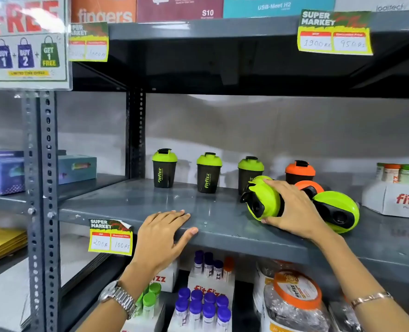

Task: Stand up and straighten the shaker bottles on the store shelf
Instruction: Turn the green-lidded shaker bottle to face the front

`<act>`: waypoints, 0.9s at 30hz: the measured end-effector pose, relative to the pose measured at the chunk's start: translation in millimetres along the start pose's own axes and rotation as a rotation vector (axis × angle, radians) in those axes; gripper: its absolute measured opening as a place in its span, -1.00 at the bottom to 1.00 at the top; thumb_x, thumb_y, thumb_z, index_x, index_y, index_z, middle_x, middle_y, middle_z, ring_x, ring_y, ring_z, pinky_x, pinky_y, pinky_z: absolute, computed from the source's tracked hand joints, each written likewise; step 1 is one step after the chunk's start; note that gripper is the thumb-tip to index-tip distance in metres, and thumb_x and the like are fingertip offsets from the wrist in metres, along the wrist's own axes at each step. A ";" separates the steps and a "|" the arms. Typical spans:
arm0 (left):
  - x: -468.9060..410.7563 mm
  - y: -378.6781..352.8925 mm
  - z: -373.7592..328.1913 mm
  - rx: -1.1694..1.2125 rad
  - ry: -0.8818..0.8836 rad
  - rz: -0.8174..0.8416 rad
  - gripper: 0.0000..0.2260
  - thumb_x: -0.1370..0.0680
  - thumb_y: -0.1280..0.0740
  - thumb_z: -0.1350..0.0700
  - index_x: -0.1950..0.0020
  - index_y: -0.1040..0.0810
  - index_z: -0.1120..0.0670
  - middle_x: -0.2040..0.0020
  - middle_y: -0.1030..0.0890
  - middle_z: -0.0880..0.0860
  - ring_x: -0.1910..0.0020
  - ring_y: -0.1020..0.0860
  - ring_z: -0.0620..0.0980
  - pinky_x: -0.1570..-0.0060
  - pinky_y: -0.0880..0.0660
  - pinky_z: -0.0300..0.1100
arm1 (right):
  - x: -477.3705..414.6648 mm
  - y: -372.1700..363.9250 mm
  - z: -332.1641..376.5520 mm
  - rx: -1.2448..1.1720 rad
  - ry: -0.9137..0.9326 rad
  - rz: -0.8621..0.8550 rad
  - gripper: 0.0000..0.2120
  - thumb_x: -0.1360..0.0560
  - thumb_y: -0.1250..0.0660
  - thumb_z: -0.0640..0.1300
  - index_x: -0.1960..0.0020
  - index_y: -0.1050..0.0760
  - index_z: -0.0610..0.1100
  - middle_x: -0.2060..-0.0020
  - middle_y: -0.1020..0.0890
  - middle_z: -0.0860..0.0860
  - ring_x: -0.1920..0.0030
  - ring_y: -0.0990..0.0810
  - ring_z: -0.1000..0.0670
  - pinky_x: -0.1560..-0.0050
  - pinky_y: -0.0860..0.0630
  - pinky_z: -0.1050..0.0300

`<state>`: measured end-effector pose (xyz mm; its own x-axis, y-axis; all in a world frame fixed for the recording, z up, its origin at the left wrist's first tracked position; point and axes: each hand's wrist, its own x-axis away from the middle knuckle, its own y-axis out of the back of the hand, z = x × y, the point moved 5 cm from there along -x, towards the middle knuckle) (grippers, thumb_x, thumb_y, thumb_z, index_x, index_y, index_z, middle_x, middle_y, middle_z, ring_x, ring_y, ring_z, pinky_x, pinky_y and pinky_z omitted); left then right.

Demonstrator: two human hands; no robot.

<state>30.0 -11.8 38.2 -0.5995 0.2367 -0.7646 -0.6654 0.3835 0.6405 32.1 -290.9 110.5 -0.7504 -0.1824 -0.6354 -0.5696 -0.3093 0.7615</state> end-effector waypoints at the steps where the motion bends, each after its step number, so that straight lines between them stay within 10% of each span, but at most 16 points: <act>1: 0.5 0.3 0.1 -0.012 -0.023 -0.043 -0.40 -0.56 0.09 -0.31 -0.11 -0.63 -0.02 -0.08 -0.65 -0.06 -0.08 -0.58 -0.08 -0.11 -0.40 -0.15 | -0.7 0.2 2.7 -0.015 0.010 -0.019 -0.09 -0.17 -0.54 0.08 -0.45 -0.24 0.04 -0.38 -0.42 0.02 -0.35 -0.38 -0.08 -0.31 -0.30 0.00; 12: 5.8 26.2 79.5 -0.040 0.126 -0.177 -0.41 -0.58 0.10 -0.27 -0.08 -0.63 0.00 -0.10 -0.65 -0.02 -0.25 -0.48 0.00 -0.27 -0.19 -0.11 | -49.4 -18.3 100.8 -0.534 0.035 -0.162 -0.15 -0.15 -0.60 0.03 -0.35 -0.33 0.02 -0.20 -0.45 0.15 -0.21 -0.42 0.12 -0.21 -0.33 0.20; 27: 8.9 30.0 142.8 -0.085 0.230 -0.135 -0.36 -0.50 0.08 -0.39 0.03 -0.69 -0.06 0.01 -0.68 -0.09 -0.05 -0.61 -0.10 -0.11 -0.44 -0.09 | -140.2 -125.7 166.6 -1.144 -0.371 -0.065 -0.42 -0.30 -0.52 0.00 -0.20 -0.34 -0.08 -0.21 -0.51 -0.08 -0.13 -0.50 0.00 -0.05 -0.36 0.20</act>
<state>68.2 129.3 40.3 -0.5815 -0.0243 -0.8132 -0.7755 0.3189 0.5449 153.0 -70.9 125.3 -0.8890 0.0857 -0.4497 -0.1235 -0.9908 0.0553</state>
